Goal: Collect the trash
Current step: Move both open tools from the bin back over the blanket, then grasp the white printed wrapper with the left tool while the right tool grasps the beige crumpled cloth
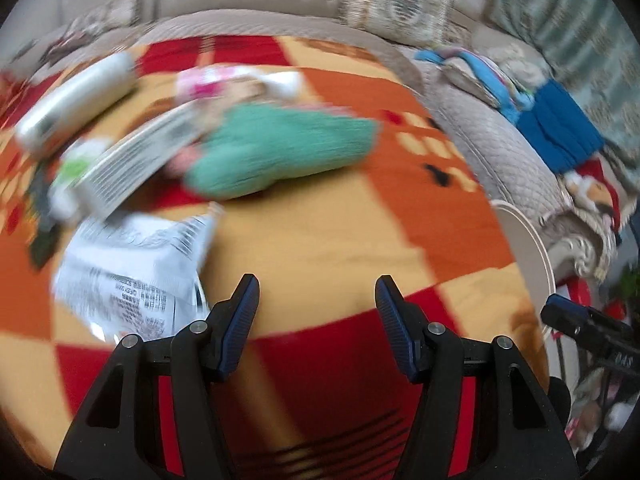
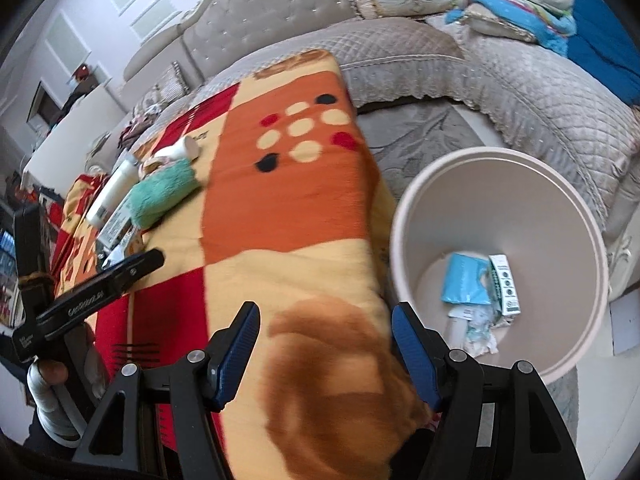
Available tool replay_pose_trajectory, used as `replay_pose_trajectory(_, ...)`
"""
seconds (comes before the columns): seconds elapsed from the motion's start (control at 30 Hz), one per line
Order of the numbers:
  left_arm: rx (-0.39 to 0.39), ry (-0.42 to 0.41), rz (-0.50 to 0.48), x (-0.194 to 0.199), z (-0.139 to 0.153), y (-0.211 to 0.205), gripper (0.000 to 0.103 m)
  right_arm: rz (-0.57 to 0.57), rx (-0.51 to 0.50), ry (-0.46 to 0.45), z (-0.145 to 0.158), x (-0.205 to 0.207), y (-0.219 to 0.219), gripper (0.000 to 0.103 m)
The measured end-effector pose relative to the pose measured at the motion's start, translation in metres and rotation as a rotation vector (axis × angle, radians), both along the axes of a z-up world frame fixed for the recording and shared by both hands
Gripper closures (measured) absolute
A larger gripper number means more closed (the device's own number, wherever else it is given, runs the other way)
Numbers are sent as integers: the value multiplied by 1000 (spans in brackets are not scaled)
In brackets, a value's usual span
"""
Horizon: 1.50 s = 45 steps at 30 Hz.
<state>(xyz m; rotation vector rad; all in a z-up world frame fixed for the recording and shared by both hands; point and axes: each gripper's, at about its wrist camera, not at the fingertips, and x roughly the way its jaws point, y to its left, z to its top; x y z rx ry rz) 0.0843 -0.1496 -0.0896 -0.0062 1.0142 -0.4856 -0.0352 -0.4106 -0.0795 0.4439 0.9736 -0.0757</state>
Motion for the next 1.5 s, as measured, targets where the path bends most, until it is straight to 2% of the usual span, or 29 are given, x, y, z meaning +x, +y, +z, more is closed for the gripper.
replay_pose_trajectory(0.13,-23,25,104,-7,-3,66,44,41,-2,4,0,10,18,36)
replay_pose_trajectory(0.23,8,20,167,-16,-4,109,44,74,3,12,-4,19,31,36)
replay_pose_trajectory(0.37,23,16,226,-27,-1,151,44,122,6,20,-6,33,53,36)
replay_pose_trajectory(0.47,15,3,225,-38,6,169,44,162,12,18,-6,44,70,36)
replay_pose_trajectory(0.63,-26,-29,199,-41,24,169,44,219,18,13,-6,63,96,36)
replay_pose_trajectory(0.7,-32,-42,188,-33,29,160,38,241,24,11,-5,71,105,35)
replay_pose_trajectory(0.8,-48,-44,192,-16,32,153,37,277,28,1,-2,86,116,35)
replay_pose_trajectory(0.93,-17,-34,224,11,23,143,37,298,32,1,2,105,125,32)
replay_pose_trajectory(1.17,93,27,264,42,-4,137,37,318,49,-5,6,117,134,31)
replay_pose_trajectory(1.37,76,21,264,44,-10,142,38,324,53,11,2,124,135,30)
replay_pose_trajectory(1.4,66,17,258,44,-10,143,38,325,49,12,2,126,136,30)
replay_pose_trajectory(1.47,67,0,243,40,-9,143,56,331,49,6,5,128,137,30)
replay_pose_trajectory(1.5,56,-8,229,37,-7,144,58,334,48,0,8,129,137,30)
